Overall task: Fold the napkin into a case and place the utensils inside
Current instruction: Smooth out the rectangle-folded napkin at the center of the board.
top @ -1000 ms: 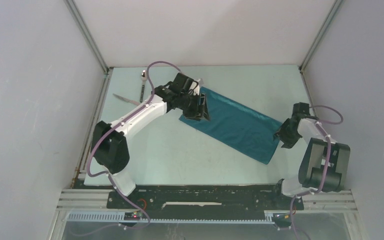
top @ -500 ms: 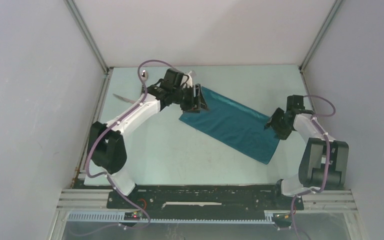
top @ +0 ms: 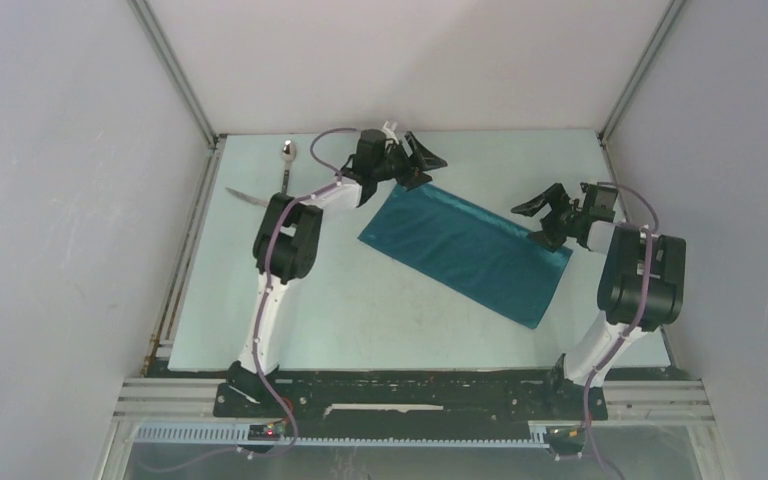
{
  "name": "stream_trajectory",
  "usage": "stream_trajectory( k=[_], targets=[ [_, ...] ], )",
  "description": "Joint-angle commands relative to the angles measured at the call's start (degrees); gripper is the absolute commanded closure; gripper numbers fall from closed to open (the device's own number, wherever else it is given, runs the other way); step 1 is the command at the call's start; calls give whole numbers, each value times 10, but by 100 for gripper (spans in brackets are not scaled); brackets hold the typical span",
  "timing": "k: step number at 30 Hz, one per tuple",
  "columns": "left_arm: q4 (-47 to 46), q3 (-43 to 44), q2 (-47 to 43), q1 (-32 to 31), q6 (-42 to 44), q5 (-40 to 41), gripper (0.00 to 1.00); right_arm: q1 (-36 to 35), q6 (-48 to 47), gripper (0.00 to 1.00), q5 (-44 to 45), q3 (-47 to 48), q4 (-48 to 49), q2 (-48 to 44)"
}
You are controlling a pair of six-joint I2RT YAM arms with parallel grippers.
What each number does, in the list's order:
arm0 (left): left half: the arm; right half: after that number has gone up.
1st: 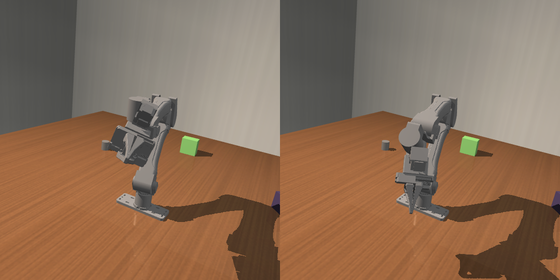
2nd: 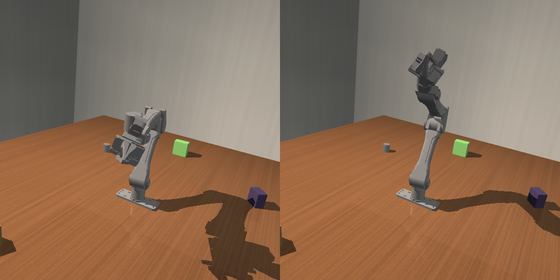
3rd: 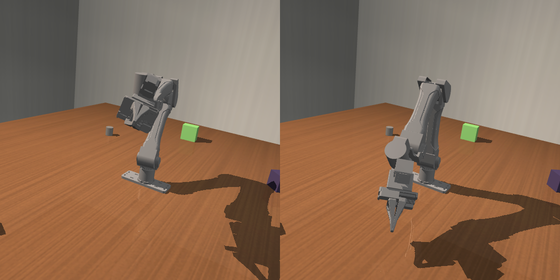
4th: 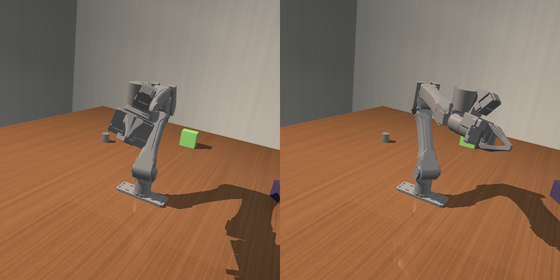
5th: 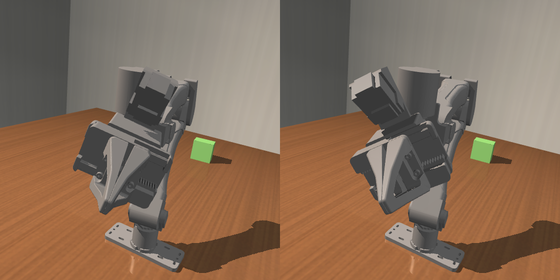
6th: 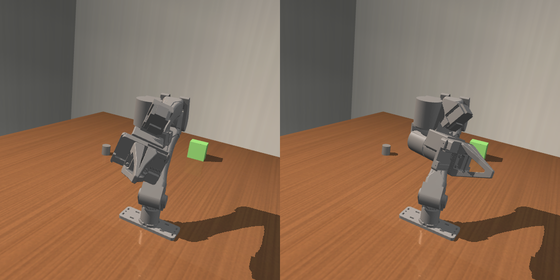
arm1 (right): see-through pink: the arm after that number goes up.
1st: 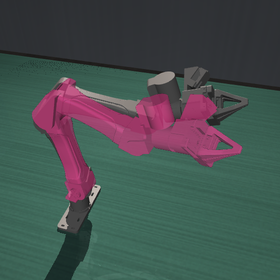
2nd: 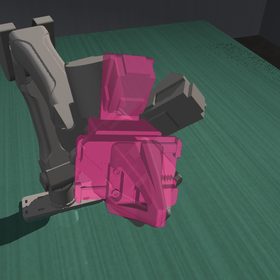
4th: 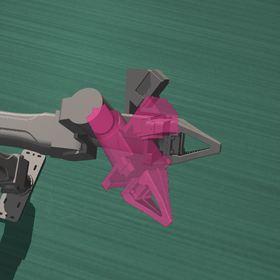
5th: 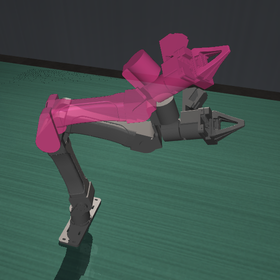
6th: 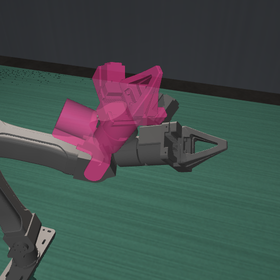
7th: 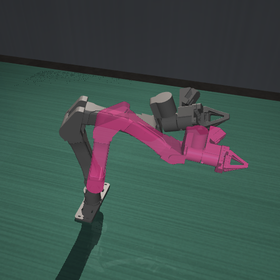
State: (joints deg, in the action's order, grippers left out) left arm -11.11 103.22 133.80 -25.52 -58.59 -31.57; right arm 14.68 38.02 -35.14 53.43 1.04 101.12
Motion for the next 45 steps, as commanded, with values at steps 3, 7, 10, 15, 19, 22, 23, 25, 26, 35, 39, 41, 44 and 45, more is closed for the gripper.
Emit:
stream_trajectory(
  k=[3, 7, 10, 15, 19, 22, 23, 25, 26, 35, 39, 41, 44, 45],
  targets=[
    [-148, 48, 60, 22, -102, 53, 18, 12, 63, 0, -61, -4, 126, 34],
    [-152, 42, 75, 29, -122, 95, 18, 30, 78, 0, -78, -24, 166, 42],
    [-156, 22, 76, 34, -131, 125, 18, 38, 63, 0, -73, -30, 156, 37],
    [-137, 58, 121, 39, -171, 127, 18, 54, 50, 0, -70, -41, 147, 36],
    [-116, 55, 124, 39, -171, 127, 19, 55, 33, 0, -69, -43, 137, 27],
    [-101, 44, 114, 36, -143, 114, 16, 56, 31, 0, -71, -43, 136, 21],
    [-94, 37, 111, 38, -140, 117, 15, 56, 32, 0, -73, -43, 136, 20],
    [-97, 22, 111, 42, -143, 119, 14, 57, 32, 0, -75, -43, 135, 17],
    [-107, 16, 113, 45, -152, 118, 14, 57, 30, 0, -73, -43, 132, 15],
    [-107, 68, 169, 58, -197, 115, 4, 90, 16, 0, -56, -47, 113, 36],
    [-73, 84, 173, 58, -192, 127, 2, 117, 18, 0, -63, -62, 122, 36],
    [-57, 100, 178, 58, -186, 127, 2, 131, 14, 0, -64, -67, 115, 33],
    [-44, 109, 180, 58, -176, 130, 1, 146, -1, 0, -60, -72, 95, 22],
    [-40, 111, 179, 58, -173, 131, 1, 152, -5, 0, -55, -73, 87, 17]
  ],
)
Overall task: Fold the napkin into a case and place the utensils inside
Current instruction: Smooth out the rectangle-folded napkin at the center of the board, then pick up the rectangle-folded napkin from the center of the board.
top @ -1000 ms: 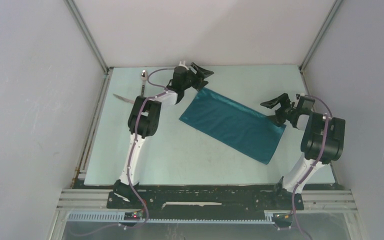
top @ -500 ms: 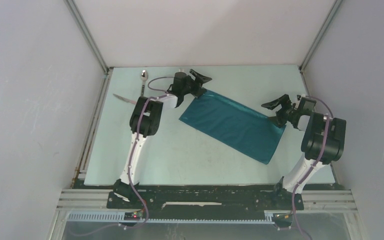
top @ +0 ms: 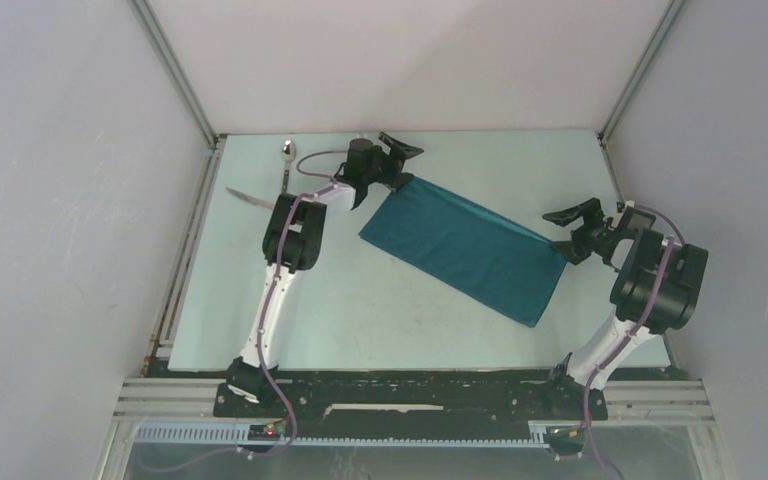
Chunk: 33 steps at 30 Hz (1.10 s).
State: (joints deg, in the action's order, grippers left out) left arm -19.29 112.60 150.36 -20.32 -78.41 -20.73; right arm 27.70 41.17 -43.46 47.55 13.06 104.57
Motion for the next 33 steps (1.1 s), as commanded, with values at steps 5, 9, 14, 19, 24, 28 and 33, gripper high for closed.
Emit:
stream_trajectory(
  k=[5, 9, 14, 19, 24, 28, 33],
  targets=[
    [66, 39, 15, 5, 55, 14, 1, 49, -59, 0, 40, -6, -70, -60],
    [94, 76, -12, 3, 104, -21, 0, 31, -124, 0, 153, 50, -230, -129],
    [288, 125, -120, 3, 221, -17, 0, -71, -127, 0, 483, 108, -481, -234],
    [408, 26, -283, 3, 285, -5, 0, -102, -108, 0, 447, 104, -627, -269],
    [349, -210, -490, -8, 253, -45, 0, -130, -104, 4, 464, 66, -615, -326],
    [289, -339, -599, -18, 233, -128, 0, -153, -81, 20, 429, 56, -586, -286],
    [334, -405, -710, -20, 318, -179, 0, -173, -64, 27, 457, 36, -555, -230]
  ],
)
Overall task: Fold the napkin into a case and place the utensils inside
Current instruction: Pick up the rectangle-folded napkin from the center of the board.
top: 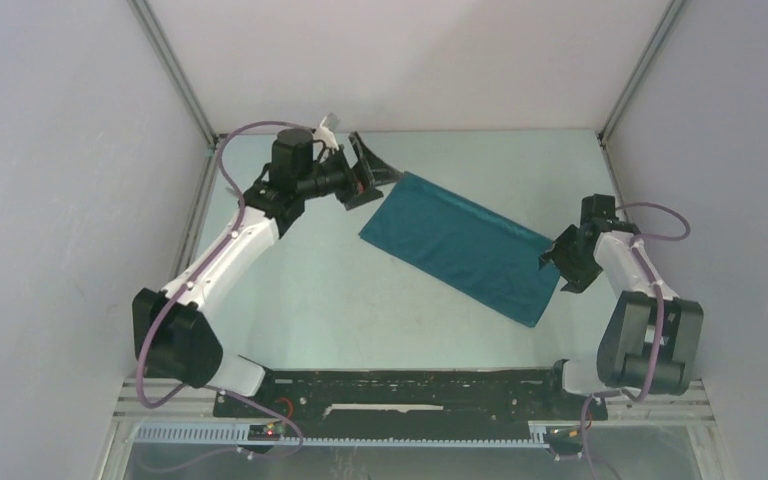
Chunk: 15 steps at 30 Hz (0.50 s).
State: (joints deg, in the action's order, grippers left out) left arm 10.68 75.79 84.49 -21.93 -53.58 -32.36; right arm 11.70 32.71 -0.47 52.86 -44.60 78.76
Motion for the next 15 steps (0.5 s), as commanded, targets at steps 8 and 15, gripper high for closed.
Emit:
stream_trajectory(
  k=[8, 15],
  targets=[
    [85, -58, -104, -3, 172, 0, 0, -26, -1, 31, 30, -30, 72, 98],
    [87, -65, -81, -2, 192, -2, 0, -26, 0, 36, 45, -30, 89, 132]
  ],
)
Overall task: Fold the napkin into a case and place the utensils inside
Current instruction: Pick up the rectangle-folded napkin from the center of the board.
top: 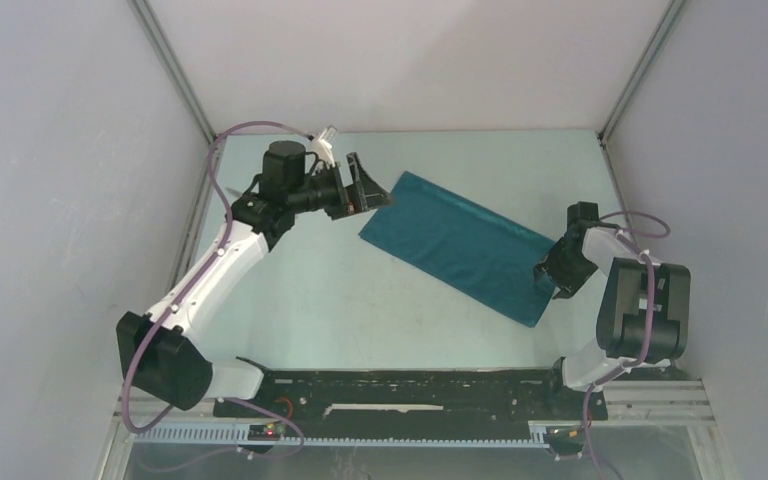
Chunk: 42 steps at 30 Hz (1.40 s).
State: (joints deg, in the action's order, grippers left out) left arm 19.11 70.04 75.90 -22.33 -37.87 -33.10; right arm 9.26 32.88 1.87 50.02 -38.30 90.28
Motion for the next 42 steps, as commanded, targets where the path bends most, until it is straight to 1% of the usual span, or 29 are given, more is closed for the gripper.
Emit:
stream_trajectory(
  k=[1, 4, 6, 12, 18, 20, 23, 24, 25, 26, 27, 30, 35, 38, 42],
  targets=[
    [2, -9, 6, 4, 35, 4, 0, -1, -1, 36, 25, -2, 27, 20],
    [-3, -16, 7, 13, 33, -3, 0, -5, -1, 39, 24, -2, 28, 29],
    [-6, -20, 6, 20, 31, -7, 0, -8, 0, 45, 31, -3, 26, 29],
    [-9, -23, 2, 34, 30, -14, 0, -14, -6, 56, 34, -7, 32, 29],
    [-11, -27, -5, 41, 31, -18, 0, -25, -9, 63, 36, -7, 38, 36],
    [-13, -29, -7, 43, 32, -19, 0, -27, -9, 69, 34, -7, 41, 37],
    [-16, -32, -9, 46, 30, -22, 0, -32, -9, 74, 32, -8, 50, 38],
    [-17, -34, -9, 47, 29, -24, 0, -33, -9, 78, 33, -9, 53, 37],
    [-18, -35, -9, 48, 28, -25, 0, -33, -9, 87, 34, -10, 56, 36],
    [-19, -37, -10, 49, 28, -24, 0, -33, -9, 97, 39, -10, 56, 34],
    [-20, -38, -9, 50, 29, -26, 0, -34, -9, 100, 45, -10, 55, 29],
    [-21, -44, -9, 51, 30, -22, 0, -32, -22, 100, 49, -12, 51, 12],
    [-22, -46, -5, 51, 29, -21, 0, -3, -65, 100, 6, -24, 53, -23],
    [-23, -47, 0, 51, 28, -21, 0, 7, -80, 100, 8, -34, 44, -43],
    [-24, -47, 2, 51, 27, -19, 0, 49, -89, 100, -12, -53, 40, -64]
  ],
)
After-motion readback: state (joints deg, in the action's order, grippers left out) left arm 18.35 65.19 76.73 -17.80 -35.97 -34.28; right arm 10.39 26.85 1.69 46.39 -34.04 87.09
